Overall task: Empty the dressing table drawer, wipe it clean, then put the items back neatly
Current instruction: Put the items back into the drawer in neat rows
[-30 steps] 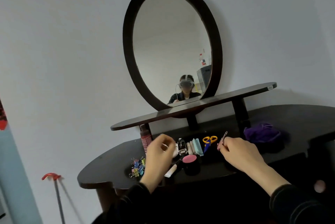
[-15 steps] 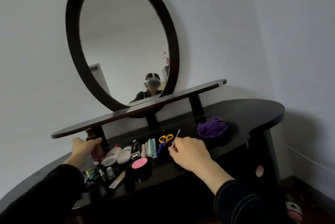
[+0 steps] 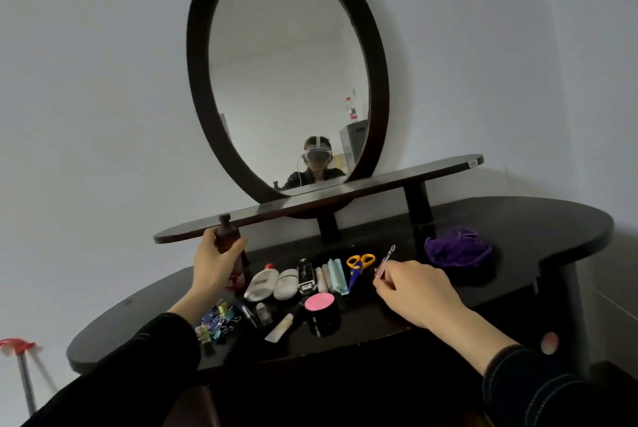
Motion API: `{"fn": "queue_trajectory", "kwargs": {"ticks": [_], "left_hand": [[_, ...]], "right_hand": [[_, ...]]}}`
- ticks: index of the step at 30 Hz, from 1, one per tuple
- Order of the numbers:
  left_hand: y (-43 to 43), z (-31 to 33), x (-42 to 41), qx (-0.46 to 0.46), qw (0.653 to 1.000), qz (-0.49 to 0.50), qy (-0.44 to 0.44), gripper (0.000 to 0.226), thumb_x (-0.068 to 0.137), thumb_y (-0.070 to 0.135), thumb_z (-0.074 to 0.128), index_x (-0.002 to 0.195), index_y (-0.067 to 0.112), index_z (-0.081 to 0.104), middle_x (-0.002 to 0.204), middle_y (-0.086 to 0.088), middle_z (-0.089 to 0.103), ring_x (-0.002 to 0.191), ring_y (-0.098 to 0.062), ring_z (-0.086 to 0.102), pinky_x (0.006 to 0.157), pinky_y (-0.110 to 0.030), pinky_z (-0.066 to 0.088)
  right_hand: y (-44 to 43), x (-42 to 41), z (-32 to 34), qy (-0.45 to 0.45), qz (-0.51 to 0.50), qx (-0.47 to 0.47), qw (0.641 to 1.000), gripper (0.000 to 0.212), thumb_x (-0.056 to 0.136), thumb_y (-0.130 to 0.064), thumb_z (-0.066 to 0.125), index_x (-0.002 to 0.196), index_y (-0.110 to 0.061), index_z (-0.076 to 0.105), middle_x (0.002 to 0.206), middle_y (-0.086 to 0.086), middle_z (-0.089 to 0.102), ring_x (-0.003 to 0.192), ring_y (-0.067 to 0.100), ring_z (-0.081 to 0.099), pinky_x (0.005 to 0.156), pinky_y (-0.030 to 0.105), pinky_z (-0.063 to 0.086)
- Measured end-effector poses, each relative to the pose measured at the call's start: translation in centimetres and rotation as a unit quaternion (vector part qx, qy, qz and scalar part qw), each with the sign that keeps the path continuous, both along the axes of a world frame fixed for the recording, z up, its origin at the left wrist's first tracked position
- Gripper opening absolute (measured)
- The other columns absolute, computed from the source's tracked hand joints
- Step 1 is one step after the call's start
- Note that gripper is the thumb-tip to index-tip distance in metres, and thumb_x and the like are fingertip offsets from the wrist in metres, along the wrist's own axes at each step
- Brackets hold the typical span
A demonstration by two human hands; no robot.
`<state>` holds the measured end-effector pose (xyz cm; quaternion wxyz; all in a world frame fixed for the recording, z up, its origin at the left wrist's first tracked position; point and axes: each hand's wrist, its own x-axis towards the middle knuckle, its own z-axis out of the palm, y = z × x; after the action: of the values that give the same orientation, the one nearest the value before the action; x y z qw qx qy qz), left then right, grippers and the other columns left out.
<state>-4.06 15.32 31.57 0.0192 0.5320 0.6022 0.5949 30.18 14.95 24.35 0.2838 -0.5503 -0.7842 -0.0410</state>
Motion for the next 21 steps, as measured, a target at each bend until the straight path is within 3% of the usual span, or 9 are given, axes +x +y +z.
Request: {"fn": "queue_trajectory", "kwargs": {"ticks": [3, 5, 8, 12, 15, 18, 21], "left_hand": [[-2.2, -0.1, 0.2, 0.029, 0.995, -0.070, -0.058, 0.024, 0.090, 0.038, 0.072, 0.101, 0.021, 0.059, 0.089, -0.015, 0.069, 0.080, -0.032, 0.070, 0.074, -0.049, 0.060], [-2.9, -0.5, 0.2, 0.031, 0.989, -0.100, -0.105, 0.027, 0.091, 0.043, 0.070, 0.098, 0.020, 0.058, 0.087, -0.020, 0.066, 0.069, -0.030, 0.069, 0.070, -0.049, 0.060], [-3.0, -2.2, -0.3, 0.049, 0.975, -0.115, -0.182, 0.033, 0.093, 0.049, 0.064, 0.101, 0.018, 0.056, 0.082, -0.017, 0.064, 0.059, -0.022, 0.066, 0.057, -0.038, 0.059], [-2.8, -3.9, -1.1, 0.111, 0.956, -0.098, -0.253, 0.030, 0.096, 0.052, 0.058, 0.100, 0.022, 0.055, 0.087, -0.022, 0.066, 0.064, -0.026, 0.069, 0.065, -0.043, 0.061], [-2.6, -4.3, -1.0, 0.161, 0.950, -0.070, -0.258, 0.026, 0.095, 0.051, 0.059, 0.096, 0.025, 0.055, 0.084, -0.019, 0.067, 0.072, -0.038, 0.068, 0.072, -0.054, 0.059], [-2.5, -4.6, -0.7, 0.203, 0.954, -0.033, -0.220, 0.023, 0.090, 0.054, 0.059, 0.102, 0.035, 0.053, 0.073, 0.006, 0.067, 0.062, -0.017, 0.067, 0.063, -0.039, 0.056], [-2.4, -4.7, -0.8, 0.212, 0.957, -0.021, -0.198, 0.032, 0.088, 0.058, 0.057, 0.114, 0.040, 0.048, 0.077, 0.004, 0.067, 0.067, -0.019, 0.069, 0.068, -0.047, 0.058]], "right_hand": [[-0.8, -0.3, 0.5, 0.029, 0.007, 0.065, 0.997, 0.031, 0.102, -0.053, 0.045, 0.086, -0.031, 0.058, 0.073, -0.011, 0.059, 0.068, 0.008, 0.060, 0.060, 0.033, 0.050], [-1.5, -1.4, 1.4, 0.055, 0.026, 0.108, 0.992, 0.028, 0.102, -0.050, 0.048, 0.082, -0.032, 0.053, 0.068, -0.012, 0.054, 0.062, 0.007, 0.057, 0.053, 0.026, 0.045], [-1.7, -4.9, 3.7, 0.063, 0.057, 0.085, 0.993, 0.022, 0.101, -0.049, 0.047, 0.088, -0.033, 0.051, 0.076, -0.015, 0.059, 0.067, 0.002, 0.057, 0.054, 0.023, 0.036], [0.0, -12.1, 6.2, 0.073, 0.125, 0.020, 0.989, 0.012, 0.097, -0.046, 0.050, 0.089, -0.037, 0.052, 0.082, -0.015, 0.062, 0.074, 0.002, 0.058, 0.058, 0.027, 0.041], [2.4, -16.9, 7.0, 0.040, 0.128, -0.081, 0.988, 0.015, 0.095, -0.047, 0.053, 0.099, -0.033, 0.054, 0.090, -0.011, 0.064, 0.082, 0.010, 0.062, 0.069, 0.036, 0.050], [4.5, -20.6, 7.3, -0.006, 0.108, -0.117, 0.987, 0.035, 0.096, -0.052, 0.055, 0.117, -0.024, 0.054, 0.114, -0.006, 0.061, 0.103, 0.020, 0.061, 0.084, 0.040, 0.051], [5.9, -23.4, 7.0, -0.063, 0.072, -0.132, 0.987, 0.046, 0.094, -0.061, 0.053, 0.120, -0.022, 0.052, 0.113, -0.001, 0.060, 0.100, 0.021, 0.060, 0.073, 0.035, 0.045]]}}
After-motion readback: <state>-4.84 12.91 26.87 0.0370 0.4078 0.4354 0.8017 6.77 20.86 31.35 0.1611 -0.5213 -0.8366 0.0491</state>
